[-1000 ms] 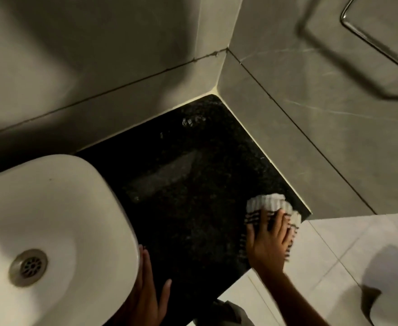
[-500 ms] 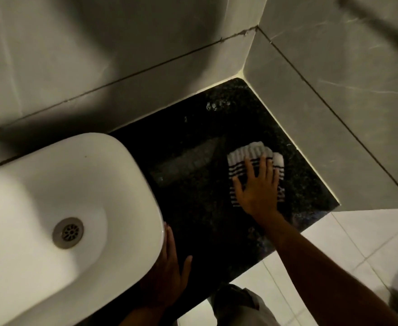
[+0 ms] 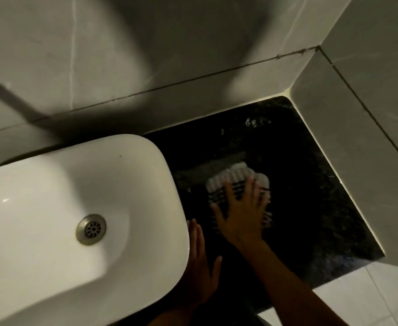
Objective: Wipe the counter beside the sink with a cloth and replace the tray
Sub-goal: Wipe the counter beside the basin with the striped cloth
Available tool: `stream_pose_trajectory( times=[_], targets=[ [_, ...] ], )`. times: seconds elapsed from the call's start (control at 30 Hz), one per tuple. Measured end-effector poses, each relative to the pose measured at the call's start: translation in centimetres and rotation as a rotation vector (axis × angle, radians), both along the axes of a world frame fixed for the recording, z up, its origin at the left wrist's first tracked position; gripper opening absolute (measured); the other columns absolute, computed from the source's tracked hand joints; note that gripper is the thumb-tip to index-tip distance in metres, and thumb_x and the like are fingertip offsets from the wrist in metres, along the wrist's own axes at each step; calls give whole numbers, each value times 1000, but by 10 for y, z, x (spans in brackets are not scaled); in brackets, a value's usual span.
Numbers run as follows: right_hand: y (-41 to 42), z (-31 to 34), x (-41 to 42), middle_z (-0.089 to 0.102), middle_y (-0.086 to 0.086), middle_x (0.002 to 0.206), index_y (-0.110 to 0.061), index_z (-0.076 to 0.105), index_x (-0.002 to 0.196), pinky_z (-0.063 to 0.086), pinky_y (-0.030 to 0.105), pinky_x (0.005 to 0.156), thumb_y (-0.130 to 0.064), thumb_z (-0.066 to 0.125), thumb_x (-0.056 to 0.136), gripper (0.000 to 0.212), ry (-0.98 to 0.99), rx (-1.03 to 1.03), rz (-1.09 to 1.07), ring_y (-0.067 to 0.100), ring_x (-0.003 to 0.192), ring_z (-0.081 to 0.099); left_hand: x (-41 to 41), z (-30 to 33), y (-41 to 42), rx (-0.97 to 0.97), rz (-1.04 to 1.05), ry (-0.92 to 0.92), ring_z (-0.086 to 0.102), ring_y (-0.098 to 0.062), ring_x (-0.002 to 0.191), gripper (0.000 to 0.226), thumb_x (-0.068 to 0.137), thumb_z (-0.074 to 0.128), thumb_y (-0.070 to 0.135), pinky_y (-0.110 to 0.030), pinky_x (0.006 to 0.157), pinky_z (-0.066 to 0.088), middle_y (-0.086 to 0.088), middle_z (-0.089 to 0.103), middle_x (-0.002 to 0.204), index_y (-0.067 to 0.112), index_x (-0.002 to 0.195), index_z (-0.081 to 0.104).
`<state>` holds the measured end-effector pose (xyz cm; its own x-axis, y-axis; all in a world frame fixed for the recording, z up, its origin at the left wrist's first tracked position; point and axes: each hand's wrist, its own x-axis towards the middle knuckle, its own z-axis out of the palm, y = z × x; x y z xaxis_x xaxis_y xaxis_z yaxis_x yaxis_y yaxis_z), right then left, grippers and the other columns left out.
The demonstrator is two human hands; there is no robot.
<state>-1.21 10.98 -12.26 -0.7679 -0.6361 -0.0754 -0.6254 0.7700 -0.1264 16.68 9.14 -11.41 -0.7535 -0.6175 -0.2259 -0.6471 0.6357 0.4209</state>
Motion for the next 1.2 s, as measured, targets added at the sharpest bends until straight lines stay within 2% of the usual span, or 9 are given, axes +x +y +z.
stream_pose_trajectory(
  times=[0.13, 0.27, 0.47, 0.6, 0.7, 0.8, 0.9, 1.03, 1.2],
  targets=[
    [-116, -2, 6, 25, 28, 157, -37, 41, 144, 8, 70, 114, -72, 39, 83, 71, -32, -79, 184, 47, 145, 20, 0, -1, 7, -56, 21, 115, 24, -30, 149, 77, 90, 53, 49, -47, 114, 34, -14, 27, 159, 0, 146, 35],
    [-149, -5, -71, 25, 27, 157, -36, 41, 146, 13, 67, 115, -68, 36, 86, 68, -18, -100, 167, 45, 145, 23, -4, -7, -1, 20, 53, 98, 12, -23, 152, 84, 90, 44, 57, -42, 115, 29, -6, 11, 164, 3, 152, 23],
    [-45, -6, -196, 16, 27, 160, -34, 28, 152, 16, 68, 115, -74, 21, 87, 76, 30, -38, -260, 46, 147, 16, 0, -14, 0, 52, 36, 25, 7, -27, 153, 87, 92, 34, 61, -49, 114, 33, -8, 2, 165, 5, 155, 14],
    [-6, -9, -123, 18, 28, 159, -34, 23, 152, 17, 67, 115, -75, 23, 88, 77, 67, 22, -174, 46, 146, 18, -1, -13, -1, 39, 22, 48, 7, -28, 153, 84, 93, 40, 56, -52, 114, 33, -9, 5, 165, 2, 154, 17],
    [-45, -14, -71, 22, 27, 158, -36, 30, 149, 15, 65, 114, -75, 31, 85, 75, 63, -14, -7, 45, 146, 21, 0, -11, 1, 31, 25, 91, 7, -29, 153, 83, 93, 42, 53, -52, 114, 33, -10, 5, 165, 0, 153, 18],
    [-104, -8, -91, 22, 25, 159, -37, 34, 148, 12, 64, 115, -75, 33, 83, 75, 17, -59, 97, 44, 146, 20, 2, -10, 1, -10, 19, 72, 8, -28, 153, 85, 92, 43, 54, -50, 114, 34, -10, 5, 165, 1, 153, 18],
    [-111, -6, -160, 22, 25, 159, -35, 35, 149, 15, 62, 118, -77, 29, 83, 79, 19, -61, -31, 43, 147, 20, 1, -10, -2, -10, 12, 62, 5, -25, 153, 87, 91, 42, 55, -47, 115, 34, -8, 1, 165, 4, 155, 12],
    [-30, -10, -213, 18, 26, 160, -35, 25, 152, 13, 67, 116, -80, 21, 84, 81, 28, -71, -244, 45, 147, 18, -1, -9, 0, -8, 4, 48, 3, -26, 153, 85, 92, 40, 54, -48, 116, 31, -11, 1, 165, 1, 154, 14],
    [43, -9, -104, 21, 27, 158, -31, 28, 152, 18, 65, 115, -78, 19, 86, 81, 58, 20, -189, 45, 146, 20, -2, -2, -3, -5, 6, -5, 3, -24, 153, 85, 92, 34, 58, -47, 116, 30, -10, 3, 165, 3, 154, 17]
  ],
)
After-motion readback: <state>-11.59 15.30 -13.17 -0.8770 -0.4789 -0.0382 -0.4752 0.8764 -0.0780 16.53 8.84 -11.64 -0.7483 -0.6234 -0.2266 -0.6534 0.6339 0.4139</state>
